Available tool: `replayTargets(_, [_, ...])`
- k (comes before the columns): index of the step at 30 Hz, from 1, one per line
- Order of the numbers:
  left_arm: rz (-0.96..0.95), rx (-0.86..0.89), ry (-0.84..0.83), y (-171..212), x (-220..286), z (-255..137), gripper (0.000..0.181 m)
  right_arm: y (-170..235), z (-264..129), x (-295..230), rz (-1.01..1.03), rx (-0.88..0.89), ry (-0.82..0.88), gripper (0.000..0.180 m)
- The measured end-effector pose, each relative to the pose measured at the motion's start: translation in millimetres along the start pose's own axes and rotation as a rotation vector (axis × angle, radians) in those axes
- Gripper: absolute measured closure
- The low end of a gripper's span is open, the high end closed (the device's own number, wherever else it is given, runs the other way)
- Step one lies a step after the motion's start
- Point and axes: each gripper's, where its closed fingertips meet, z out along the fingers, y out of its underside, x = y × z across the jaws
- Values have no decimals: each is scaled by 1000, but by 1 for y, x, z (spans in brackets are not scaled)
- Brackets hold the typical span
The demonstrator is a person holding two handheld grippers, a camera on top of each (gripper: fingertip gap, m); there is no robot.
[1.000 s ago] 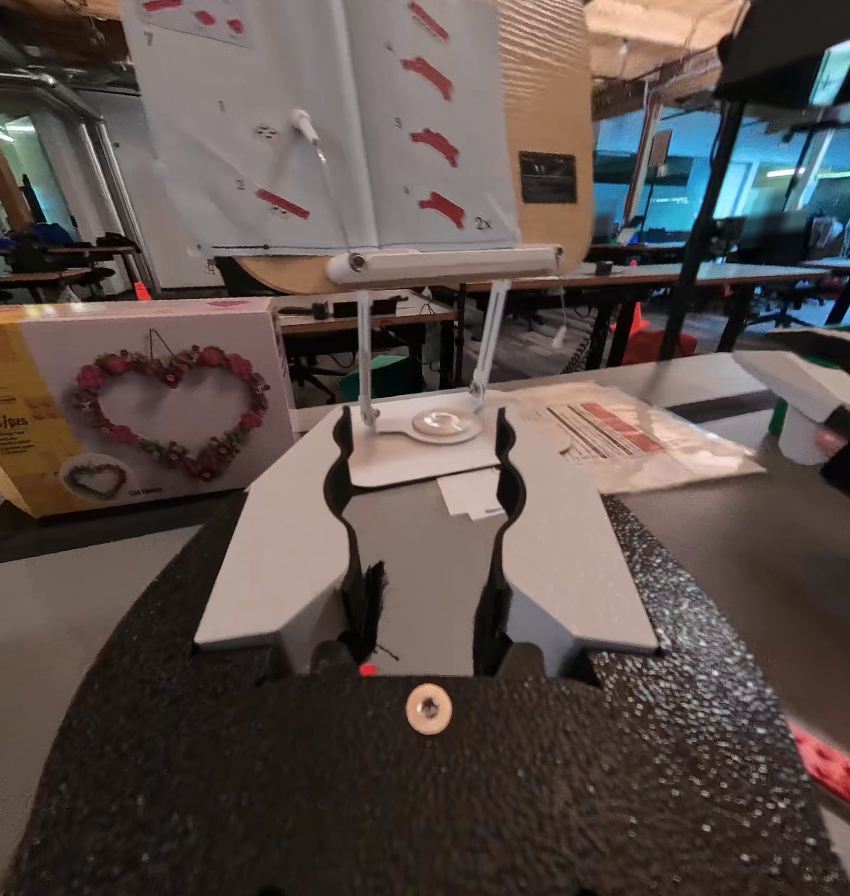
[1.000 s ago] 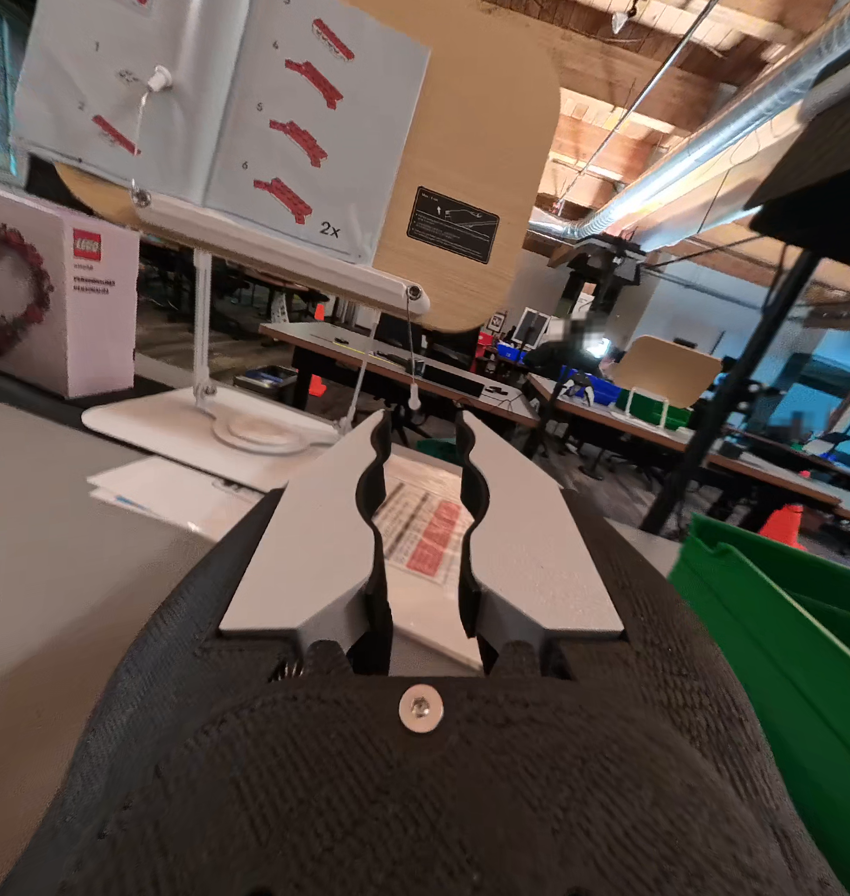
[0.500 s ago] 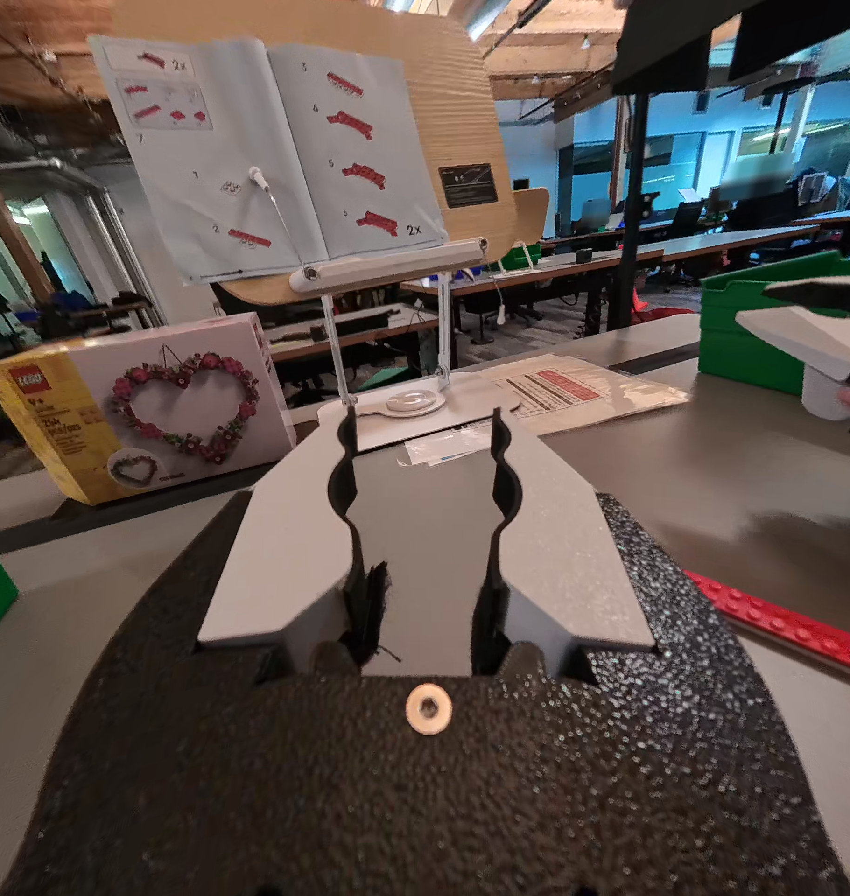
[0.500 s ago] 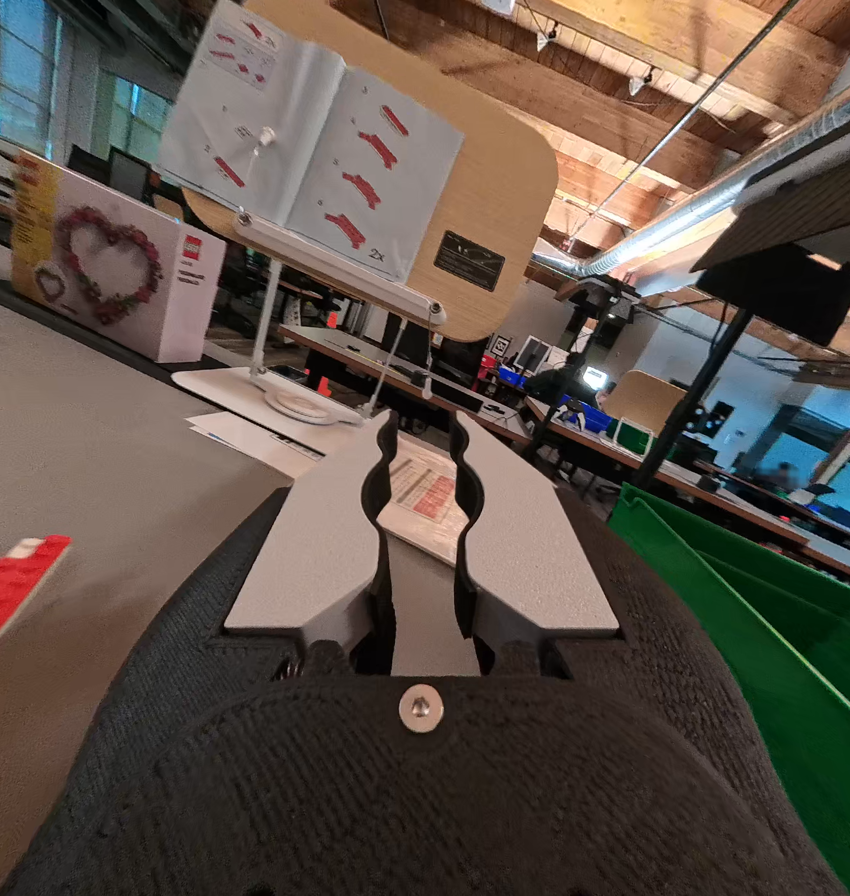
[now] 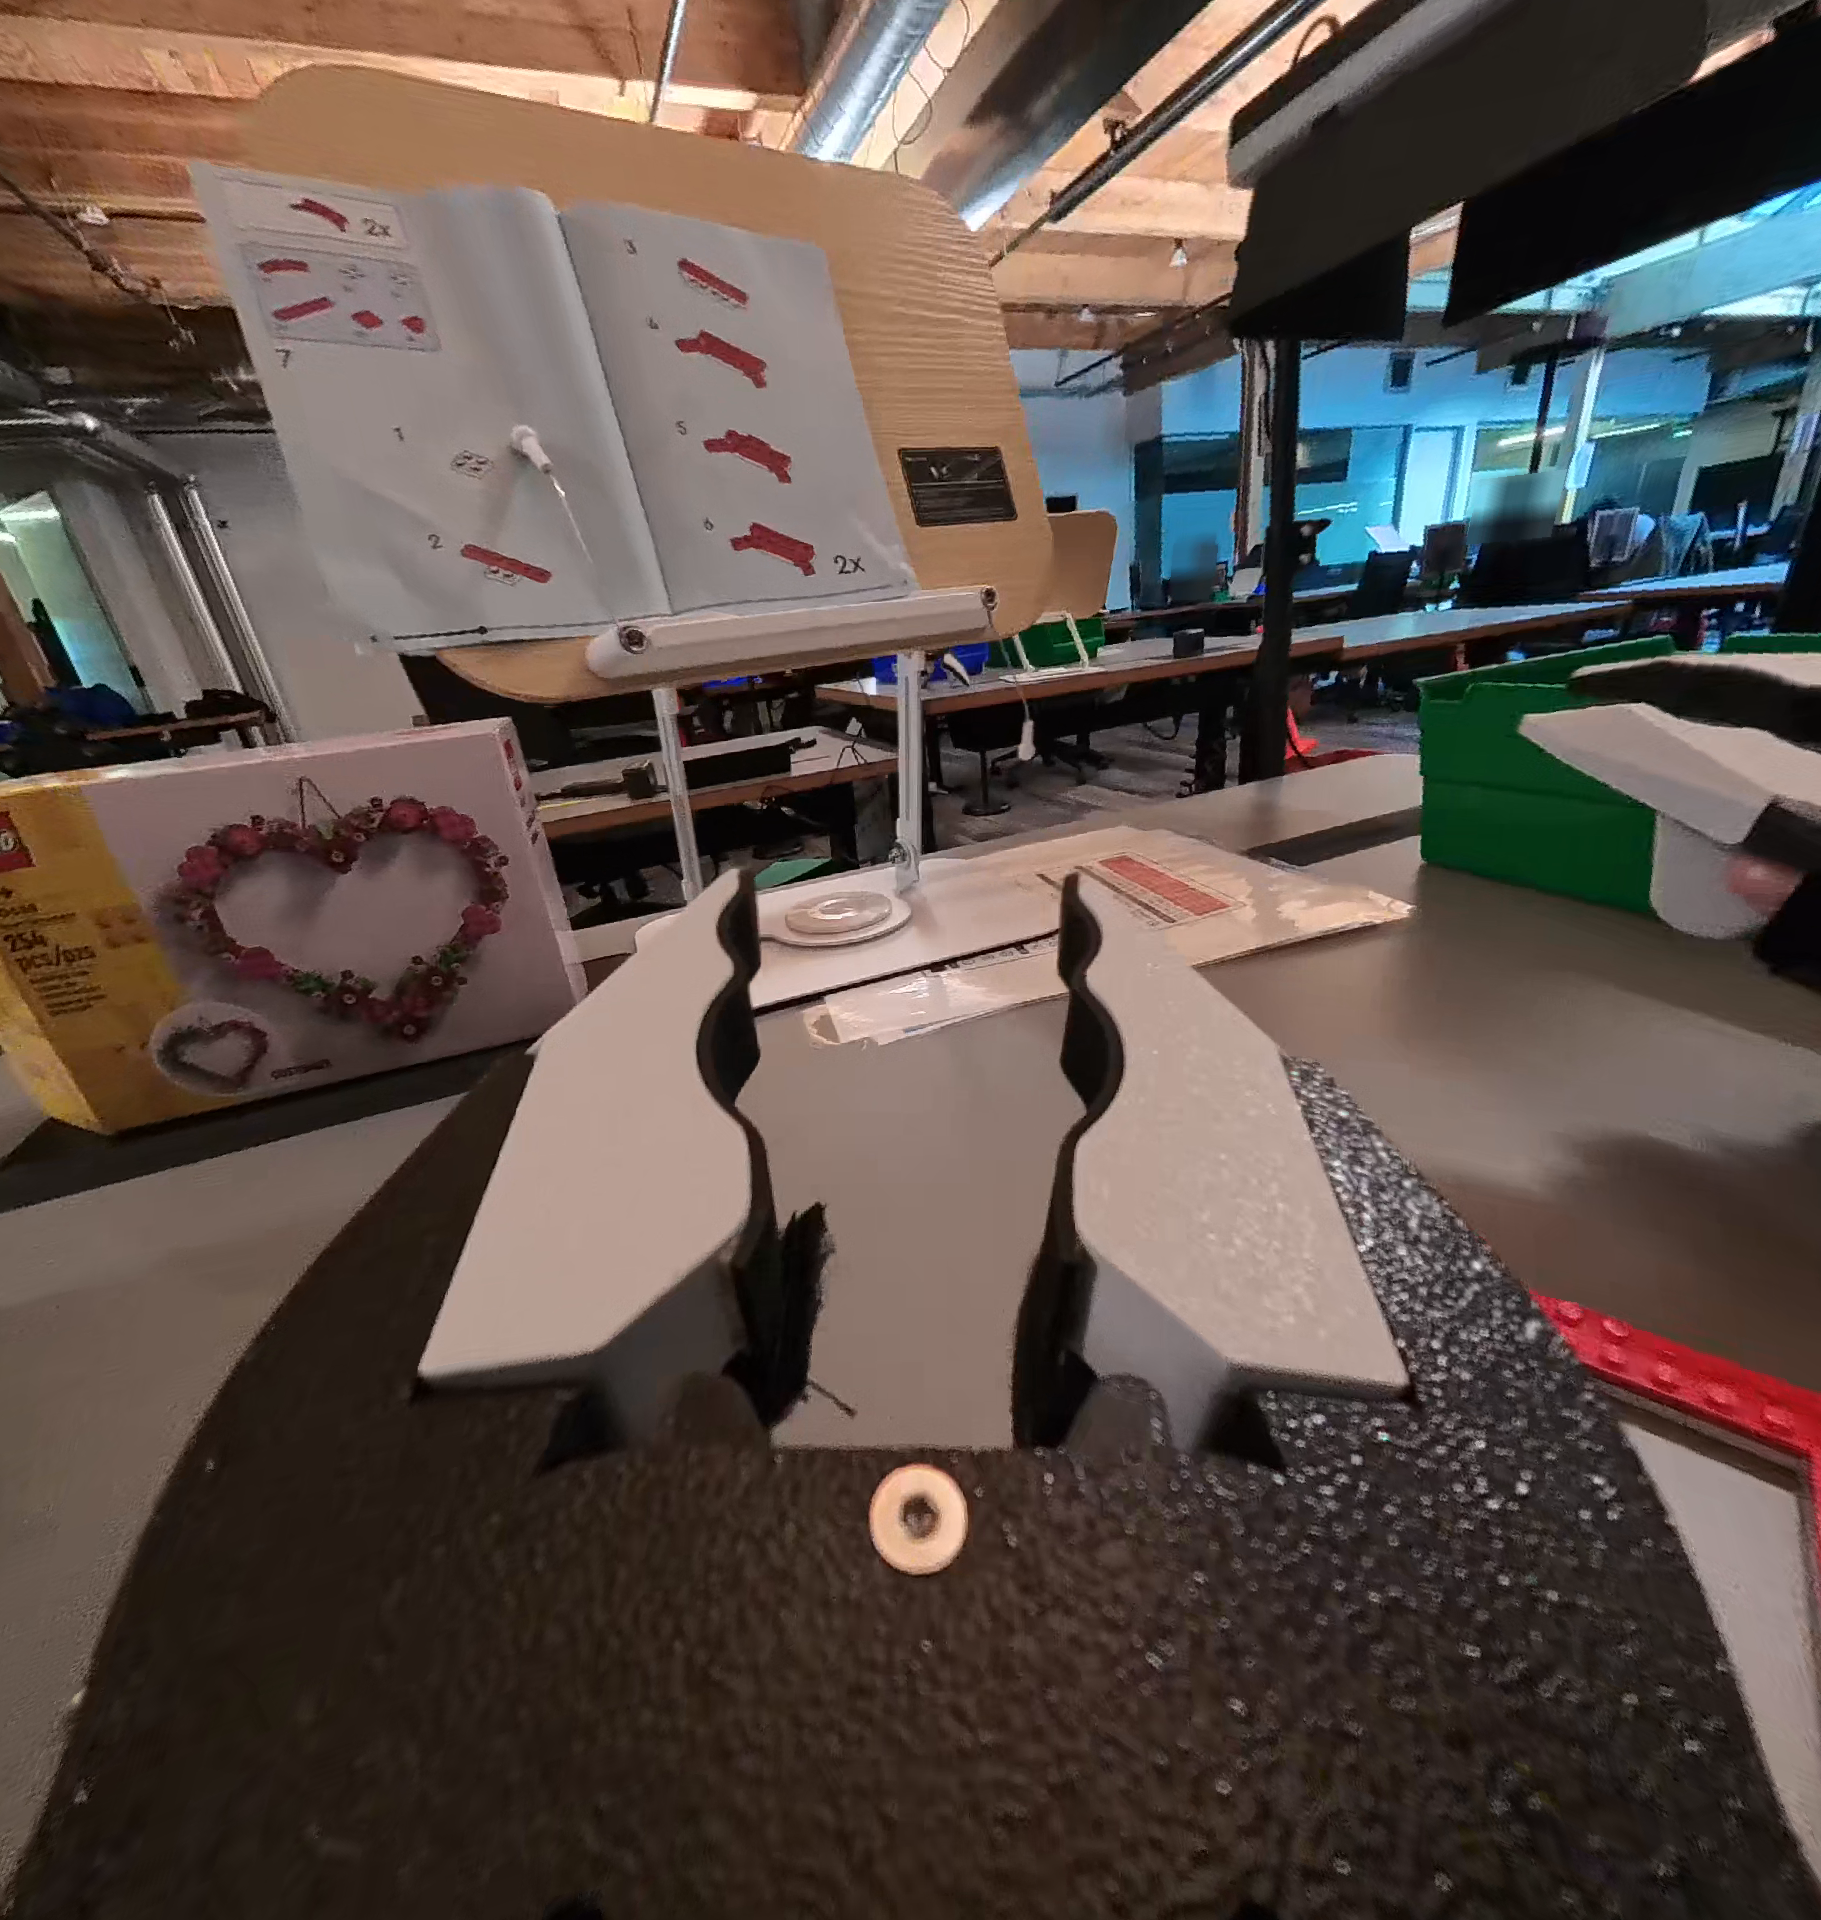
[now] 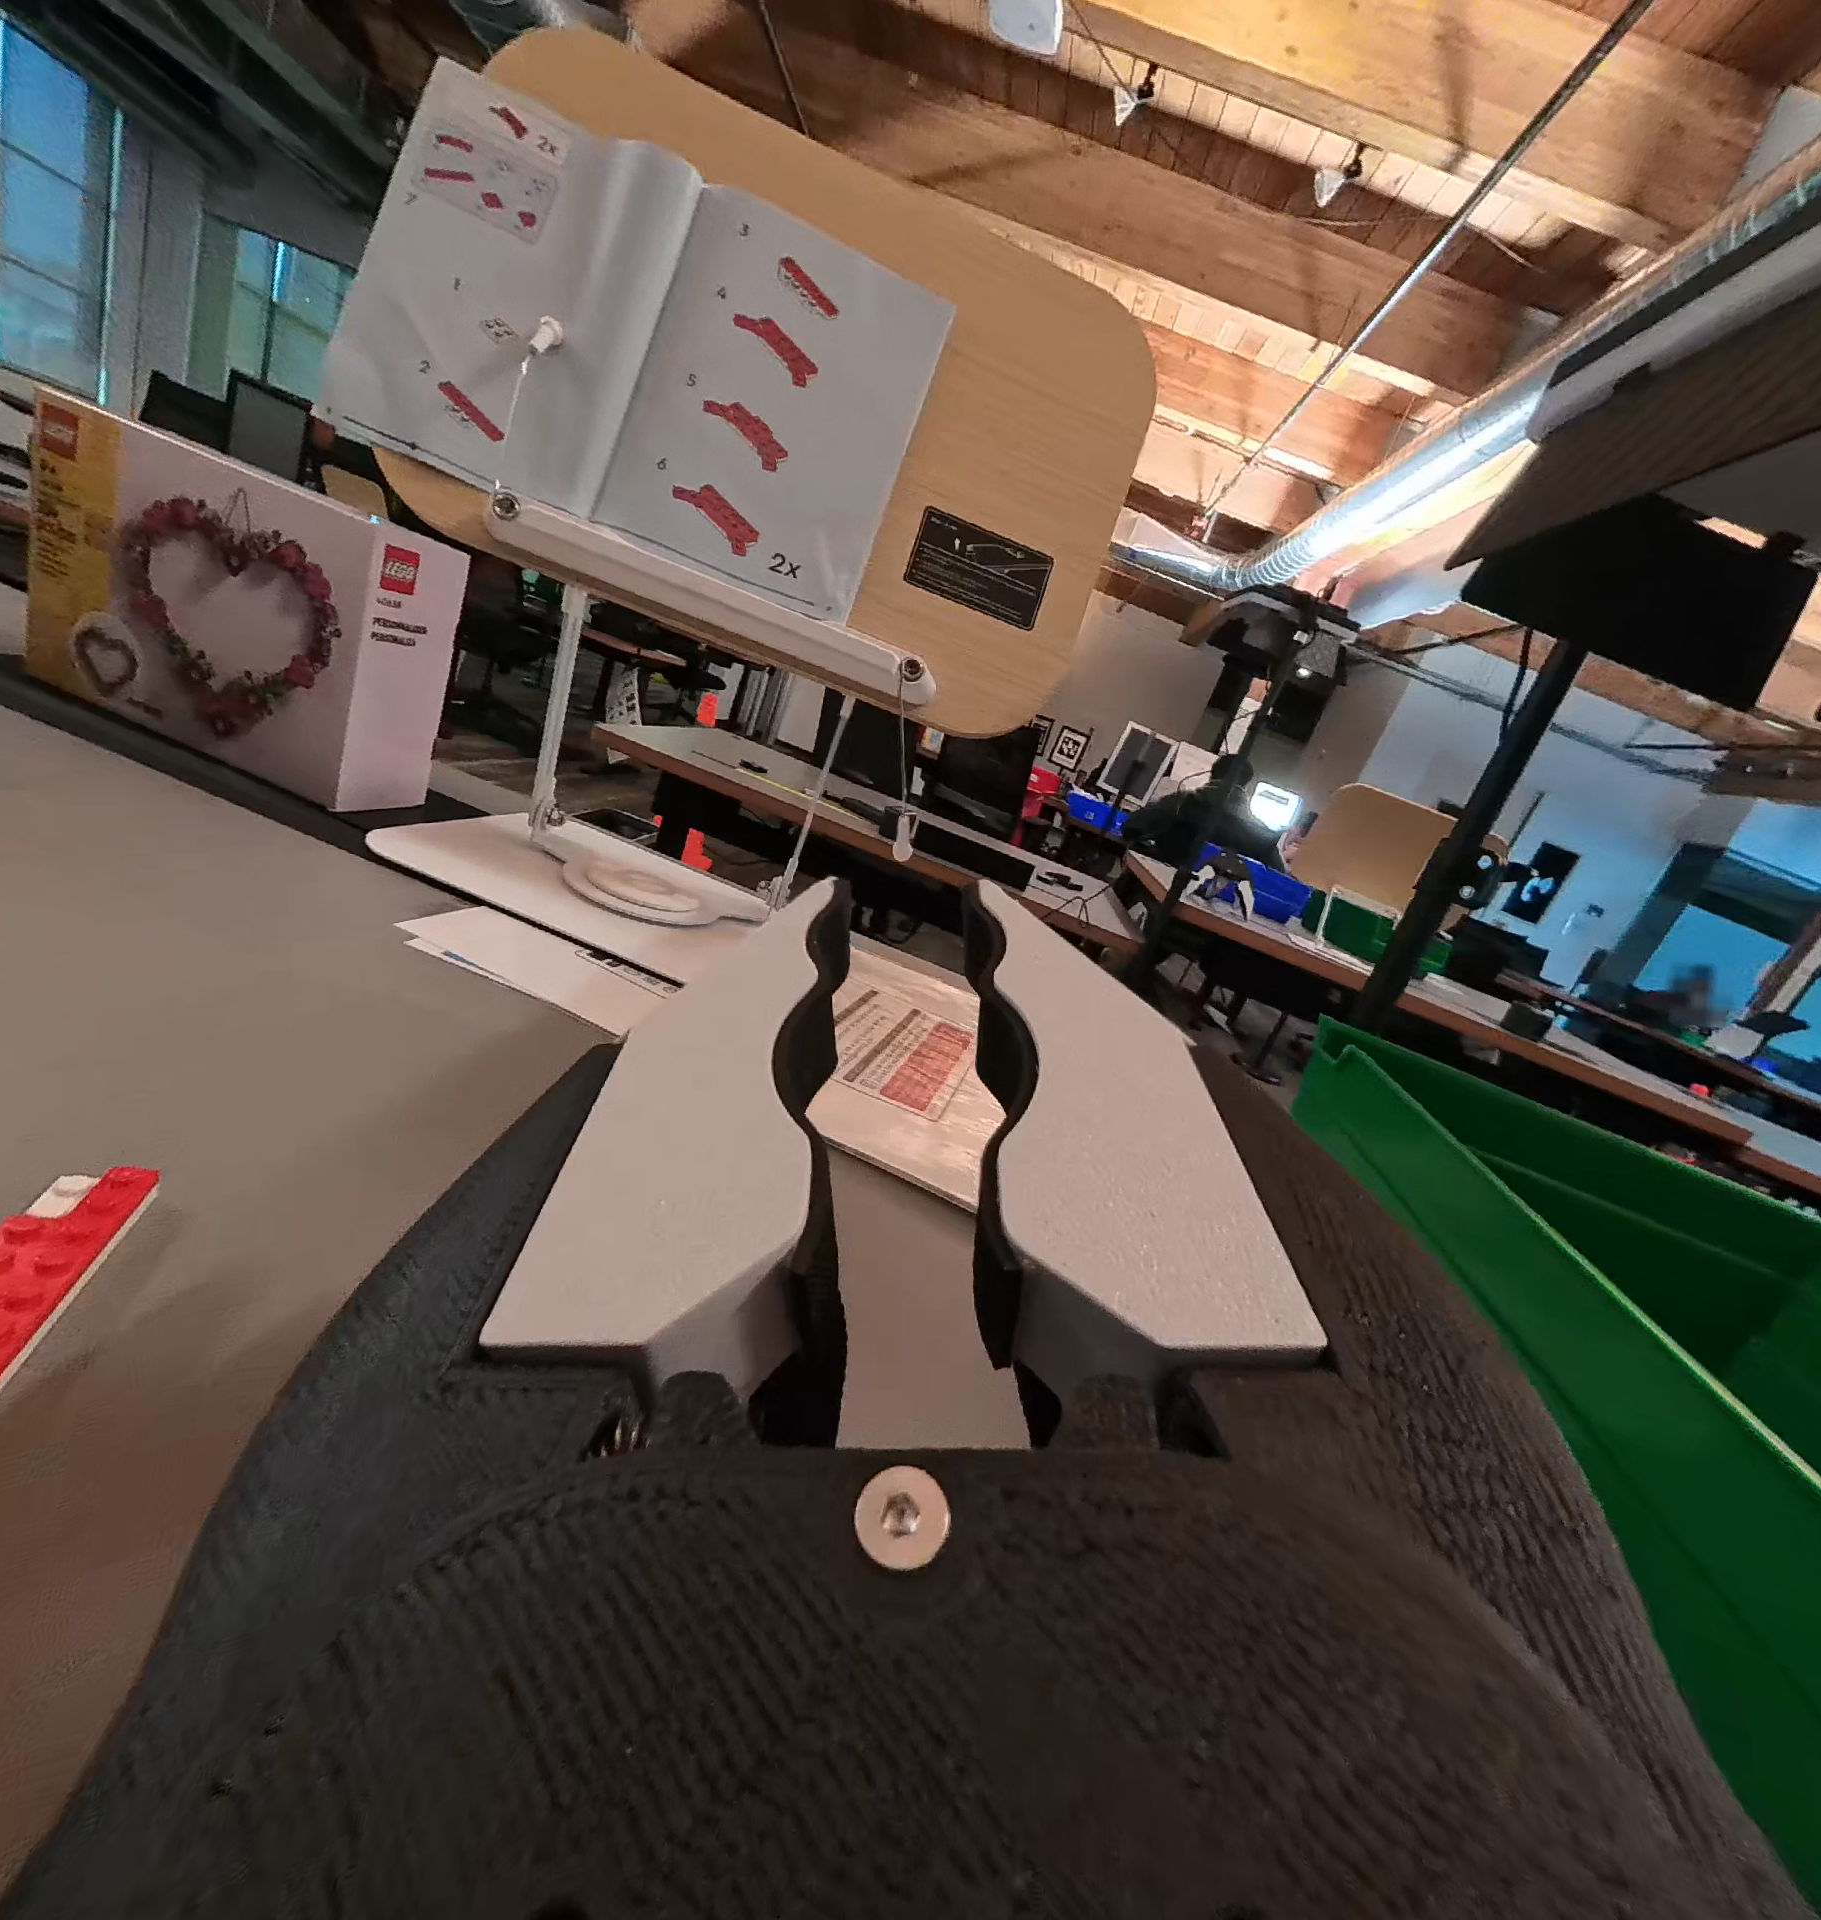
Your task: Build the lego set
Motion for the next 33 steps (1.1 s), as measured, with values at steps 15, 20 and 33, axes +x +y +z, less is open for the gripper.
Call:
replayTargets(15, [4, 9, 55, -3, 12, -8, 118, -6, -3, -17, -175, 15, -31, 158])
replayTargets(20, [8, 0, 48, 0, 13, -3, 116, -3, -5, -4, -197, -29, 69, 157])
replayTargets(33, [14, -10, 66, 1, 20, -3, 117, -12, -20, -13, -101, -26, 56, 155])
